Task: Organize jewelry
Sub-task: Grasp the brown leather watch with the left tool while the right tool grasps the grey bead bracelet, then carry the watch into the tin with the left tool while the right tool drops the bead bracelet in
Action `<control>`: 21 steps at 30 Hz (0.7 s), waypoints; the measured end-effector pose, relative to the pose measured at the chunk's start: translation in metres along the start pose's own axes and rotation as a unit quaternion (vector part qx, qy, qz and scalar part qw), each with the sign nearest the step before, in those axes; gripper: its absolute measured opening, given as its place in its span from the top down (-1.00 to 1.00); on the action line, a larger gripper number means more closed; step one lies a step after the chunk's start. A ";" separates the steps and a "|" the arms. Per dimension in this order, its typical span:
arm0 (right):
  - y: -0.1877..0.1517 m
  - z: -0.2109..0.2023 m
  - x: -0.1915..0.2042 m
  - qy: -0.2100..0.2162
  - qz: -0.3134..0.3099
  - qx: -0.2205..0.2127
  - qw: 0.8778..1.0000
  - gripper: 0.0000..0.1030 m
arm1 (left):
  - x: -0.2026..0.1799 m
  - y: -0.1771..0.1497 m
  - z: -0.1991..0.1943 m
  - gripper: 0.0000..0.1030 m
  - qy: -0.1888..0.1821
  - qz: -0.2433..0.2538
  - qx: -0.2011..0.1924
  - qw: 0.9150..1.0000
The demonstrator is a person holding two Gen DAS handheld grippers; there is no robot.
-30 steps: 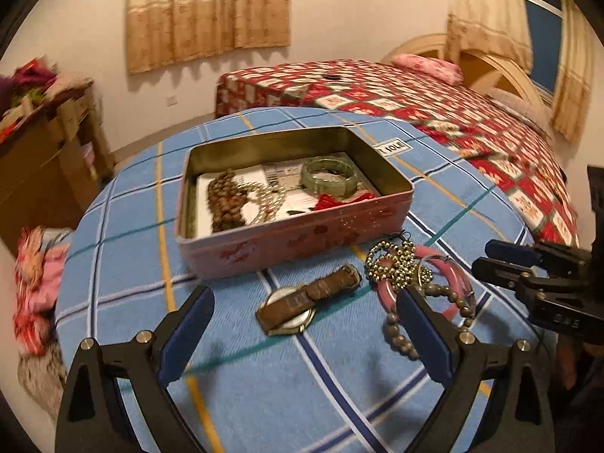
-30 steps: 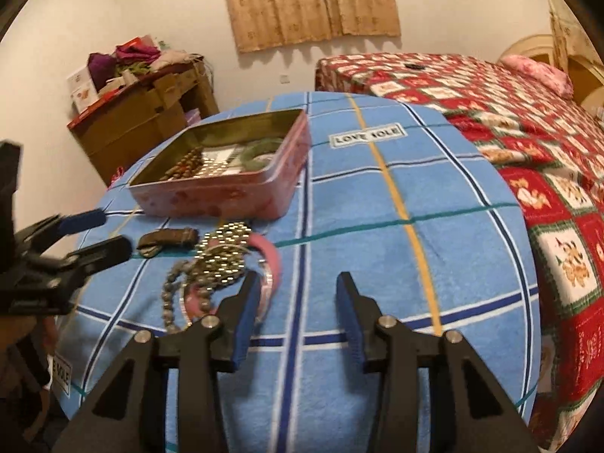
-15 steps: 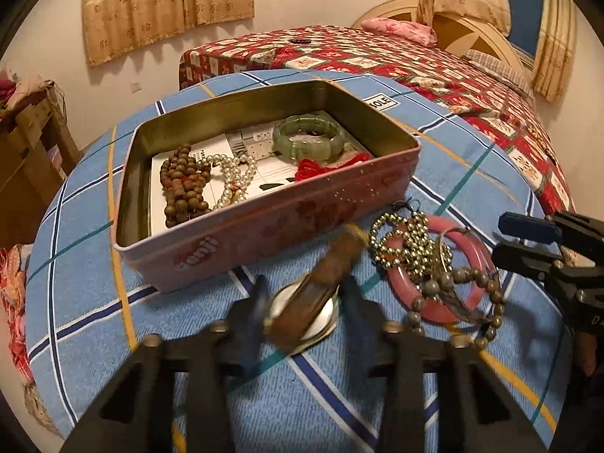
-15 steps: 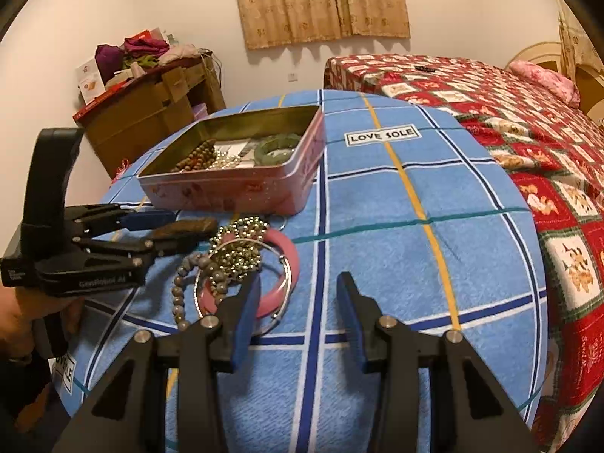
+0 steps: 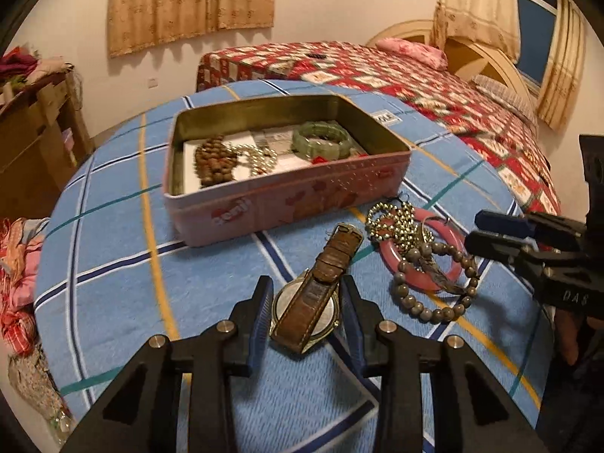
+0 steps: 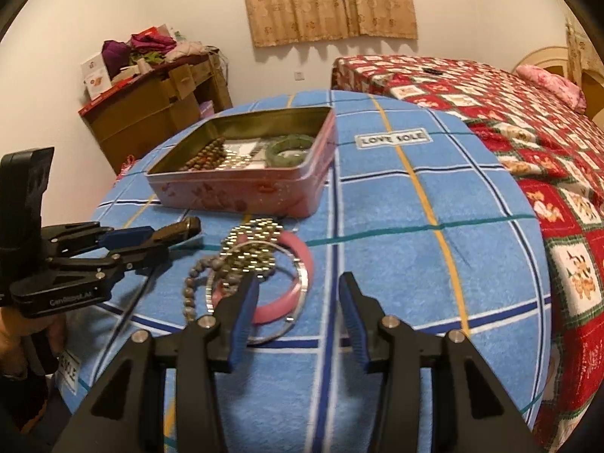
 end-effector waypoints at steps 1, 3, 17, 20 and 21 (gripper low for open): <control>0.001 0.000 0.004 0.001 -0.004 -0.002 1.000 0.02 | 0.000 0.001 -0.002 0.29 0.002 -0.001 -0.003 1.000; 0.003 0.000 0.012 0.008 -0.016 -0.004 1.000 0.02 | -0.001 0.001 -0.007 0.29 0.011 0.004 -0.010 1.000; 0.000 0.005 0.041 0.050 -0.064 0.012 0.997 0.78 | 0.000 0.004 -0.013 0.29 -0.004 -0.011 -0.021 1.000; 0.008 -0.004 0.043 0.052 -0.064 -0.003 0.997 0.78 | 0.002 0.010 -0.021 0.29 -0.005 -0.014 -0.031 0.999; 0.012 -0.008 0.043 0.052 -0.064 -0.009 0.997 0.78 | 0.002 0.011 -0.023 0.29 -0.005 -0.014 -0.034 0.999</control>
Point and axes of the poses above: each gripper's, at about its wrist camera, not at the fingertips, and z roughly the way its jaws point, x to its left, y to its top, the point moved 7 cm from there along z, roughly the way its jaws point, and after that the axes turned 4 degrees about -z, right-handed, at the moved point
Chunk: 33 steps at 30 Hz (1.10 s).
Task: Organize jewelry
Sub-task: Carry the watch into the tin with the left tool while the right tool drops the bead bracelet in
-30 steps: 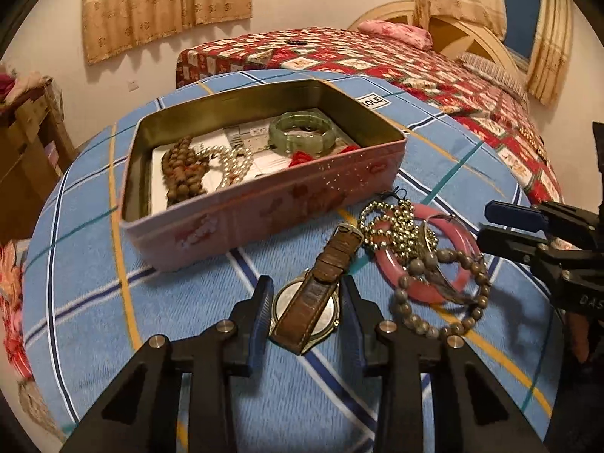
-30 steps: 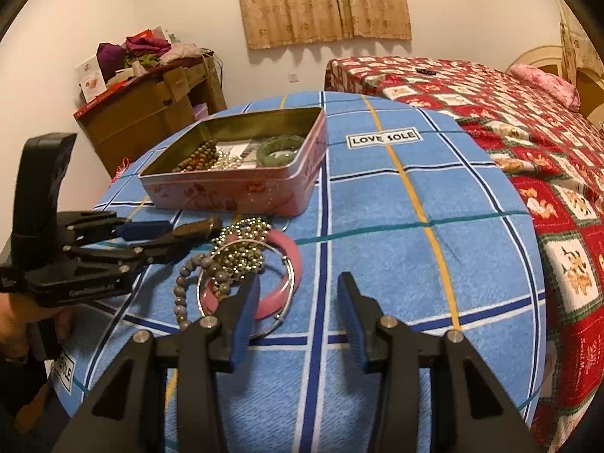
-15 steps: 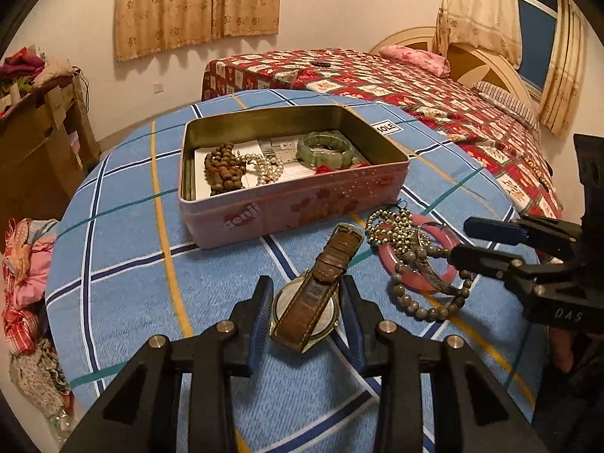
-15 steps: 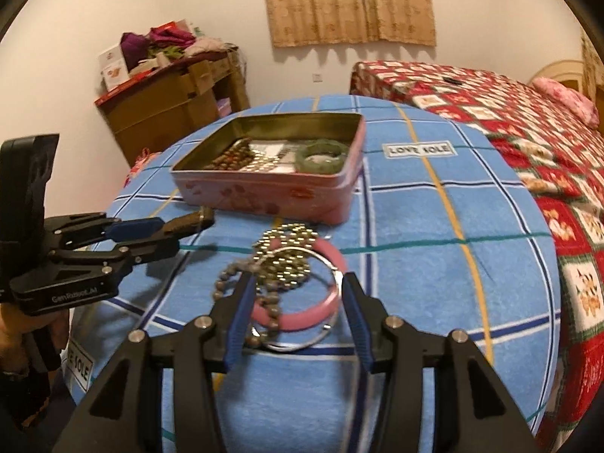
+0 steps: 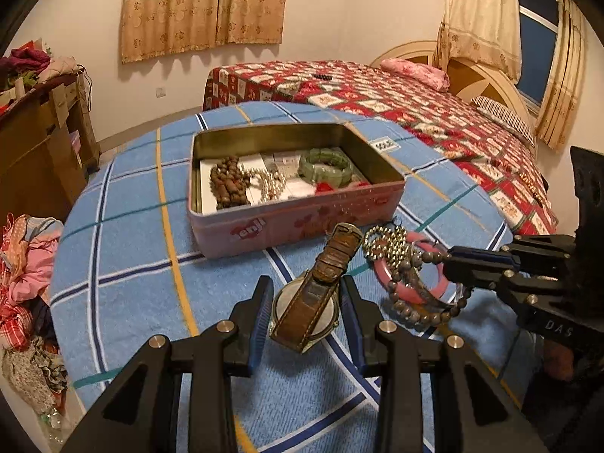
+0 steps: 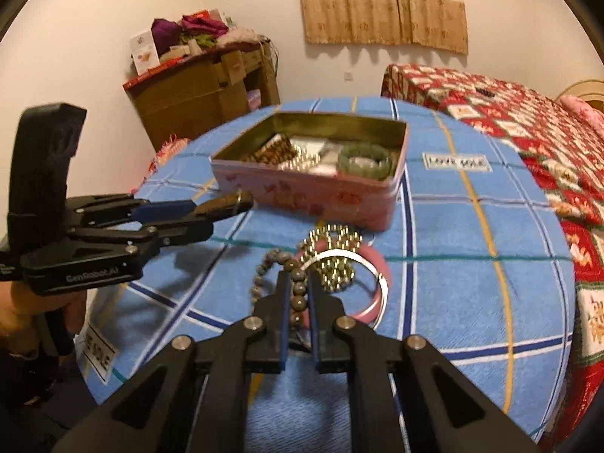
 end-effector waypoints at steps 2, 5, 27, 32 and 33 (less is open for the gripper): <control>0.010 -0.009 0.001 0.001 -0.002 -0.013 1.000 0.78 | 0.000 0.005 -0.006 0.29 0.001 -0.001 -0.008 1.000; 0.026 -0.017 0.002 0.000 -0.009 -0.028 1.000 0.78 | 0.000 0.014 -0.015 0.29 0.001 -0.001 -0.021 1.000; 0.112 0.018 -0.033 -0.017 -0.030 -0.057 0.998 0.78 | 0.025 0.092 0.006 0.29 0.025 0.007 -0.055 0.998; 0.119 0.034 -0.041 -0.020 -0.030 -0.048 0.998 0.78 | 0.033 0.105 0.023 0.29 0.034 0.007 -0.052 0.998; 0.120 0.038 -0.042 -0.021 -0.030 -0.045 0.998 0.78 | 0.034 0.107 0.026 0.29 0.036 0.006 -0.052 0.998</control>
Point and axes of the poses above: each gripper's, at about its wrist camera, not at the fingertips, and z roughly the way its jaws point, x to its left, y to its top, the point moved 7 cm from there along z, roughly the way its jaws point, and after that the axes turned 4 degrees about -z, right-handed, at the moved point
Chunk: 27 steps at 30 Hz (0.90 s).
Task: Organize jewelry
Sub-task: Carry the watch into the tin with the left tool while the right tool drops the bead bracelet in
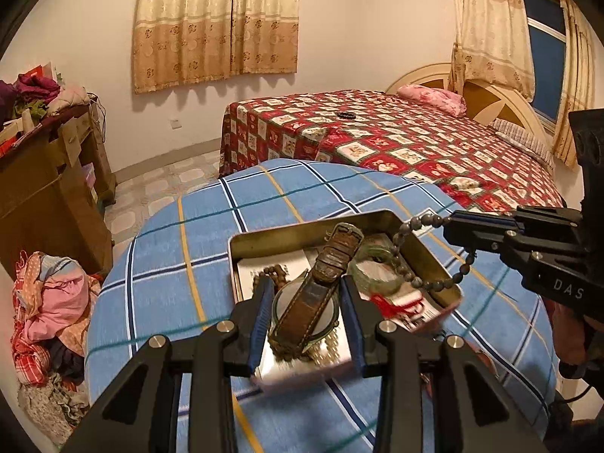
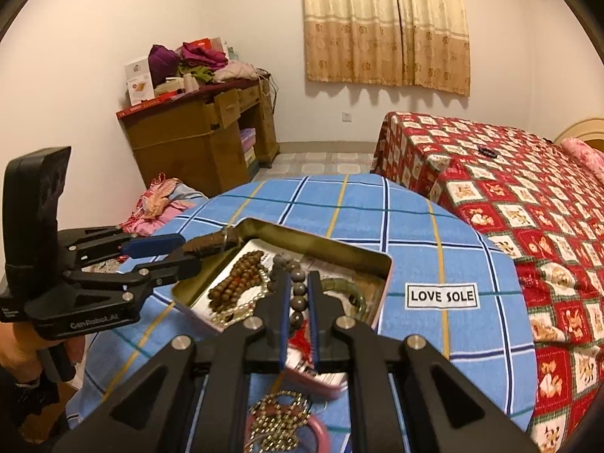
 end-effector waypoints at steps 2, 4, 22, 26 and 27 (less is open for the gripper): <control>0.001 0.007 -0.003 -0.001 0.001 0.005 1.000 0.78 | 0.002 0.003 0.007 0.29 0.003 -0.001 0.002 1.000; 0.001 0.013 -0.006 -0.003 0.002 0.009 1.000 0.78 | 0.003 0.005 0.014 0.29 0.003 -0.002 0.005 1.000; -0.003 0.044 -0.022 -0.011 0.017 0.037 0.999 0.78 | -0.005 0.017 0.050 0.29 0.006 0.005 0.026 1.000; -0.005 0.050 -0.024 -0.016 0.019 0.044 0.999 0.78 | -0.005 0.015 0.056 0.29 0.011 0.005 0.033 0.999; -0.006 0.052 -0.024 -0.016 0.019 0.046 0.999 0.78 | -0.004 0.014 0.058 0.29 0.010 0.004 0.035 0.999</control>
Point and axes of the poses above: each gripper's, at about its wrist camera, not at the fingertips, and z roughly the way its jaws point, x to its left, y to its top, the point moved 7 cm from there along z, roughly the way its jaws point, and after that the axes turned 4 degrees about -z, right-handed, at the moved point
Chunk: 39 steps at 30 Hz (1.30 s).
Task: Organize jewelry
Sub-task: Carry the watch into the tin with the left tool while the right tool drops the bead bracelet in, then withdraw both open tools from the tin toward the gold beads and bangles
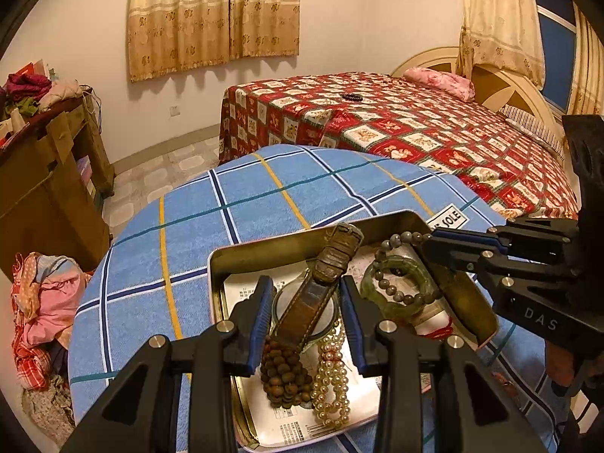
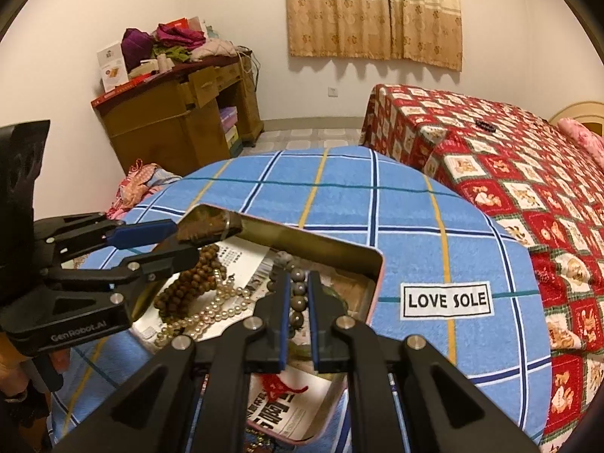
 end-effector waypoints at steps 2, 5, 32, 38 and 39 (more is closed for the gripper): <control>-0.001 0.003 -0.001 -0.002 0.000 0.003 1.000 0.78 | 0.000 -0.001 0.001 0.29 0.001 0.001 0.002 1.000; -0.002 0.006 0.001 -0.004 -0.003 0.008 1.000 0.78 | -0.001 -0.001 0.003 0.29 0.000 0.001 0.003 1.000; -0.051 -0.047 -0.009 -0.032 0.026 0.009 0.999 -0.14 | -0.008 -0.024 -0.068 -0.93 0.037 -0.008 -0.065 0.997; -0.091 -0.063 0.006 -0.019 0.036 0.028 0.999 -0.14 | -0.020 -0.067 -0.079 -0.93 0.051 -0.003 -0.050 0.997; -0.096 -0.064 0.008 -0.017 0.035 0.032 0.999 -0.14 | -0.021 -0.075 -0.079 -0.93 0.054 -0.003 -0.043 0.998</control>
Point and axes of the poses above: each gripper's, at about its wrist camera, not at the fingertips, and z roughly the way its jaws point, x to its left, y to its top, the point moved 7 cm from there along z, roughly the way its jaws point, and after that the axes turned 4 degrees about -z, right-handed, at the moved point
